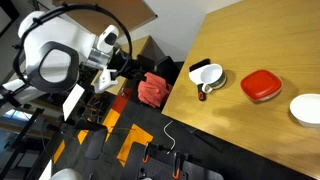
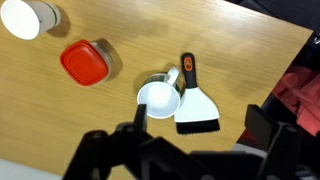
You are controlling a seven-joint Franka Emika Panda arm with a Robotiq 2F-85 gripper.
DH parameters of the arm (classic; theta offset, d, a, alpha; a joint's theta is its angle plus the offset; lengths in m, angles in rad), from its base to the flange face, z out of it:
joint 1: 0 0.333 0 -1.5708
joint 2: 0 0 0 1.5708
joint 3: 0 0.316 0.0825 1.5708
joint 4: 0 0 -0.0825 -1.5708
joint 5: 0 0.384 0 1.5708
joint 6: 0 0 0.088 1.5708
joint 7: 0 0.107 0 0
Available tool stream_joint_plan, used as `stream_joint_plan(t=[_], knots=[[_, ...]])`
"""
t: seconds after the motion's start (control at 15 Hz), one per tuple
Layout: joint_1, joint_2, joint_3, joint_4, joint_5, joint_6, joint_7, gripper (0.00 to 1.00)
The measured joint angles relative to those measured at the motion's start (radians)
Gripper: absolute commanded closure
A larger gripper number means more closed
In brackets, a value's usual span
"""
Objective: Move the white cup to the left corner of the table
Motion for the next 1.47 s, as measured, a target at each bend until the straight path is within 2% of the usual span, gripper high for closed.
stream_joint_plan(t=[0.73, 1.13, 1.47], knots=[[-0.012, 0.03, -0.019, 0.012, 0.003, 0.004, 0.0, 0.0], [-0.081, 0.201, -0.125, 0.066, 0.005, 0.14, -0.016, 0.0], [-0.154, 0.403, -0.202, 0.144, 0.096, 0.267, -0.166, 0.0]])
